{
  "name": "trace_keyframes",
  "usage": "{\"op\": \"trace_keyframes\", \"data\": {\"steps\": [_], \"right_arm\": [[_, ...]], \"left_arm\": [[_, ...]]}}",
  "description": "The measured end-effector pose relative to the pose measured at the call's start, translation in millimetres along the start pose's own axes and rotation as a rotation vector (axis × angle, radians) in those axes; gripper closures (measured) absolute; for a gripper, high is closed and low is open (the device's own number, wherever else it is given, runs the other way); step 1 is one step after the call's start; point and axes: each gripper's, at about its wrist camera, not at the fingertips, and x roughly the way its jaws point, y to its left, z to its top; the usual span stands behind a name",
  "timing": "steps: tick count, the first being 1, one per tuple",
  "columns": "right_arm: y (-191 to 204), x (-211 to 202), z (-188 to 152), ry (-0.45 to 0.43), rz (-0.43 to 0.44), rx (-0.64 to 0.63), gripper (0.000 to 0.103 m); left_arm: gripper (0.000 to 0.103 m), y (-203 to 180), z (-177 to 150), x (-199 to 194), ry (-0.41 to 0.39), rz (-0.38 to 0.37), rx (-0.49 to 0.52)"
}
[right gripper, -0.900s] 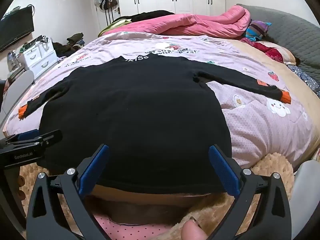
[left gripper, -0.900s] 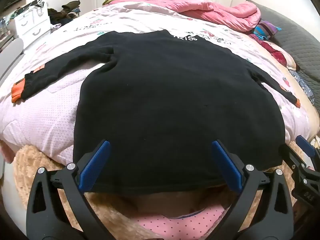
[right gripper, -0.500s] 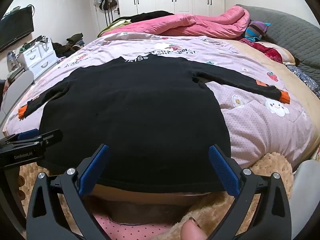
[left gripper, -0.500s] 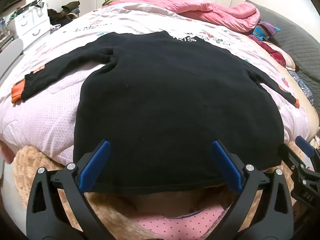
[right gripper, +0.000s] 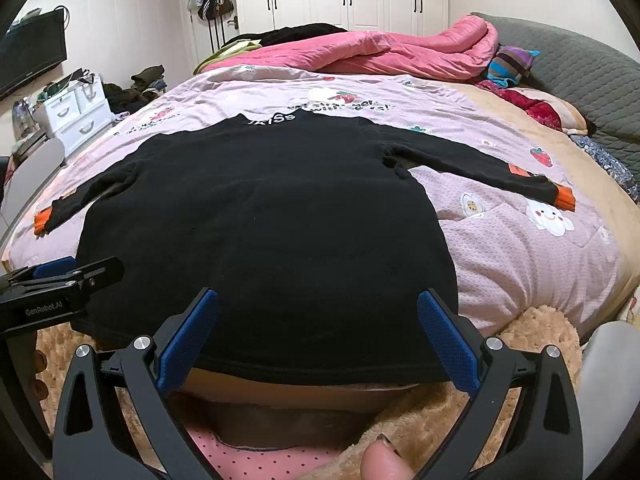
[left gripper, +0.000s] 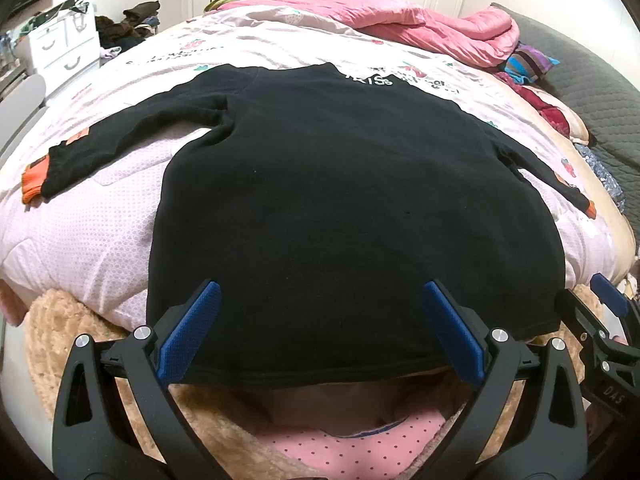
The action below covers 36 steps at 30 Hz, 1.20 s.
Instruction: Fold small clothes
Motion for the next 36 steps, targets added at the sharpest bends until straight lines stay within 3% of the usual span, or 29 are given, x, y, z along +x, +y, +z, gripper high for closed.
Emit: {"op": "trace_keyframes", "data": {"steps": [36], "right_arm": [[5.8,1.6,1.7,0.000,-0.008,-0.015,0.004]], "left_arm": [[0.008,0.8,0.8,-0.8,-0.004,-0.006,0.003]]}}
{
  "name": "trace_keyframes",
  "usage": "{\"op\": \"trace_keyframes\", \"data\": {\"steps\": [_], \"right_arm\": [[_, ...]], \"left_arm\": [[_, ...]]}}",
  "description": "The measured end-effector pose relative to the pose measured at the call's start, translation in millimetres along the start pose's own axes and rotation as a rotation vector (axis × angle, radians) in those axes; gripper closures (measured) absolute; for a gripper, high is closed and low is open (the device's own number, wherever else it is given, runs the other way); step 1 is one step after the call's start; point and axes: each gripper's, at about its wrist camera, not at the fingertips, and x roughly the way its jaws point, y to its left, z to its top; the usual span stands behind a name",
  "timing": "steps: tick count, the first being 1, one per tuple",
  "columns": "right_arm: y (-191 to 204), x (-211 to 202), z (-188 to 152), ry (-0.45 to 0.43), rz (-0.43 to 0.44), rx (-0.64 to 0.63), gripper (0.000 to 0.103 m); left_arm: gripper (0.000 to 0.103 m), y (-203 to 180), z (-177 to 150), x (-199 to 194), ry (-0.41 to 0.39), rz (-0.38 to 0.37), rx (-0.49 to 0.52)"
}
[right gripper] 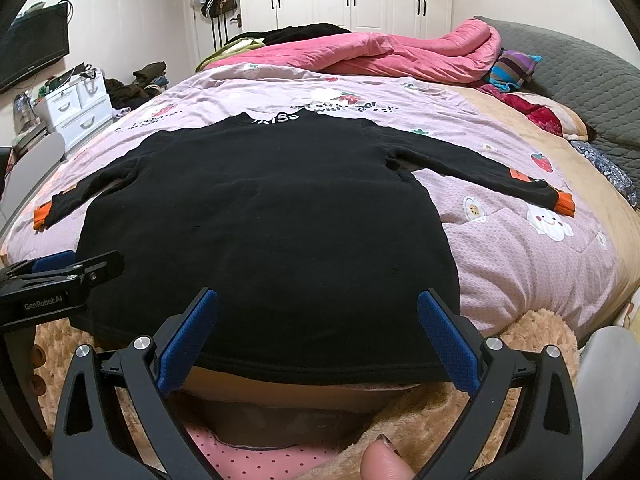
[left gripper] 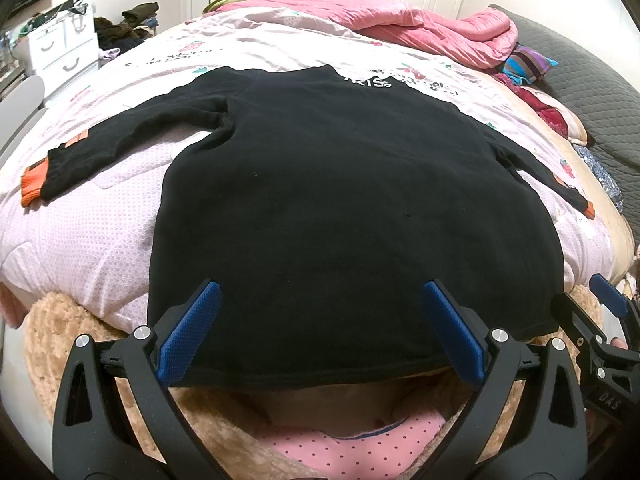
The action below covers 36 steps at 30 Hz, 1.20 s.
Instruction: Fold small clothes
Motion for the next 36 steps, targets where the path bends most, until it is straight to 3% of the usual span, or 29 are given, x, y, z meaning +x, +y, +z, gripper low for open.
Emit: {"op": "trace_keyframes", "data": {"steps": [16,36], "right_arm": [[-3,5,12,-0.004,0.015,0.007,0.004],[-27,25,84,-0.056,0.078,0.089,0.004]], "left_arm": [[0.008,0,6,5,0.008,0.001,-0.015],[0.008,-10,77,19,-0.043,0.009,-0.034]]}}
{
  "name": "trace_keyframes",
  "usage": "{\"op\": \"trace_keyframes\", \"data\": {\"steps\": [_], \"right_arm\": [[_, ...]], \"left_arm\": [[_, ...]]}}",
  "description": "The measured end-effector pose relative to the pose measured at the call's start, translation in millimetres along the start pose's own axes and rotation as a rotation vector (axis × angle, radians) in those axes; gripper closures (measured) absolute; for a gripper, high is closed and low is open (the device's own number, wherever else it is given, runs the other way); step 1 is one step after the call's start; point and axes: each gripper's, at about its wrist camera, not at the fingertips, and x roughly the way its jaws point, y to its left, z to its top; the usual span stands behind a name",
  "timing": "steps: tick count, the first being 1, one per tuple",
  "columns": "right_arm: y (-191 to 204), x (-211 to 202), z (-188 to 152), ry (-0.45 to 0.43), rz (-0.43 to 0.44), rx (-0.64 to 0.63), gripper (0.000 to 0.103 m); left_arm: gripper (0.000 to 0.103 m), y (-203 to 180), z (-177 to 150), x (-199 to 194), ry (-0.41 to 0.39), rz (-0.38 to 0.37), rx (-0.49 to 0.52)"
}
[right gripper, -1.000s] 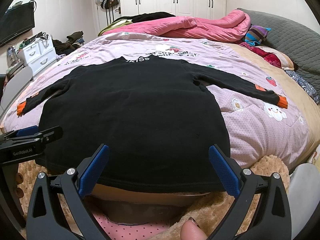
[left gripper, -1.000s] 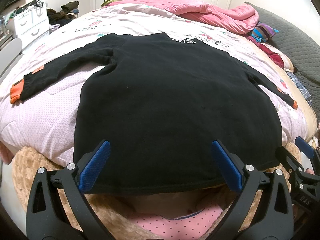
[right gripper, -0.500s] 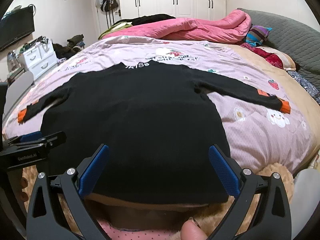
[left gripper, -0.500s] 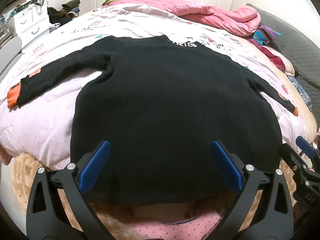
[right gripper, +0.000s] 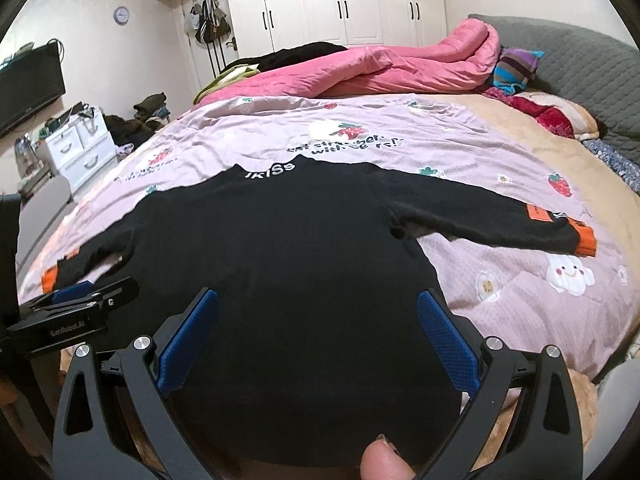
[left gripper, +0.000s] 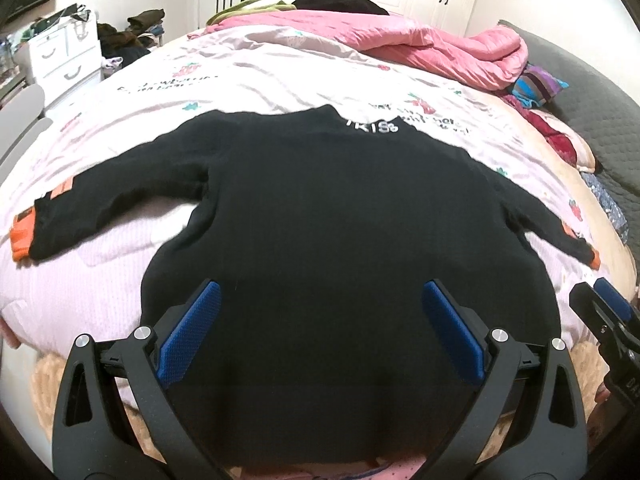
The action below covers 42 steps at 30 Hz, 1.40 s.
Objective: Fold small clothes
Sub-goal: 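Move the right tool to the orange sleeve cuff and close on it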
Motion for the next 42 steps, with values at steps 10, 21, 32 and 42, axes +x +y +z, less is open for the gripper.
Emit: {"op": "trace_keyframes", "data": {"steps": [10,21,32,42], "right_arm": [[-5,18,27,0.000,-0.001,0.009,0.004],[-44,46,62,0.000,-0.062,0.129,0.004],[-83,67,94,-0.015,-0.114,0.222,0.004],[-130,92,96,0.001,-0.210,0.331,0.004]], "left_arm": [[0.008,-11,26,14,-0.008,-0.011,0.009],[0.008,-33,59,44,0.016,-0.041,0.015],[0.008,-53,86,71,0.043,-0.063,0.029],[0.008,-77,106,98,0.062,-0.091,0.058]]}}
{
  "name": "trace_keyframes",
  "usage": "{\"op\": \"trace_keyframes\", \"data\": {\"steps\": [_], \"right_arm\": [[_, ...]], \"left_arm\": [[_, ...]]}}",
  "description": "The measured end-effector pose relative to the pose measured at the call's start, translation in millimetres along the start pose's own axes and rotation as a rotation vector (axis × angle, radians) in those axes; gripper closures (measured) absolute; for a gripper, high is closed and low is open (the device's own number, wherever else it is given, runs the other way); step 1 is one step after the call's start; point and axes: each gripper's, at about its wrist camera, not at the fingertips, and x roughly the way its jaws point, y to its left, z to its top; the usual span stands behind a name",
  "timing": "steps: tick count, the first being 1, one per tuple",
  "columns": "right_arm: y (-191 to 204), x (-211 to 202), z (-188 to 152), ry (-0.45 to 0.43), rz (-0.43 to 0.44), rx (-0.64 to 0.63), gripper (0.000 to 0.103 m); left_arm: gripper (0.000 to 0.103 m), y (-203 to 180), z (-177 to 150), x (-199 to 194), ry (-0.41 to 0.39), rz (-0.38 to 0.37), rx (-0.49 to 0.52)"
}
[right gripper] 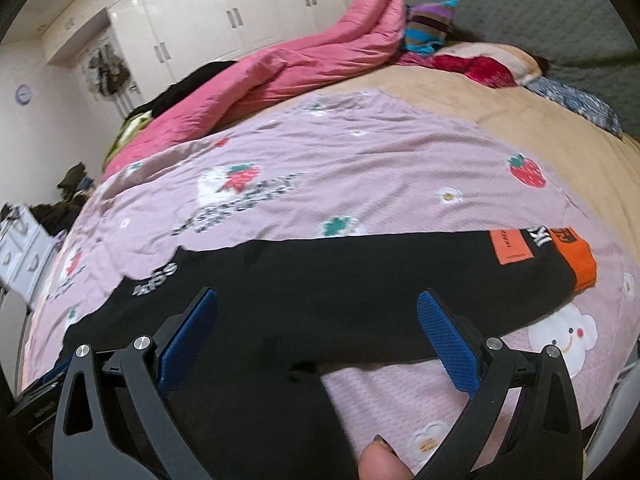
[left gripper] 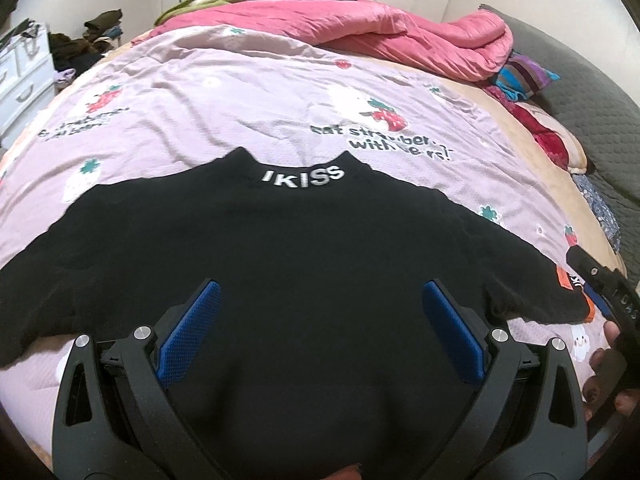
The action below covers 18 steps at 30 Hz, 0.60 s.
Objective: Fold small clothes
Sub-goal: 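Move the right tool to the orange sleeve cuff and close on it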
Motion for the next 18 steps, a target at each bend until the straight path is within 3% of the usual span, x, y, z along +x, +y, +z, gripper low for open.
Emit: {"op": "trace_keyframes", "data": {"steps": [18], "right_arm": [[-133,17,-5,0.010,-0.245,0.357,0.004]], "left_arm": [[0.008,-16,13,52,0.044,0.019,0.001]]}}
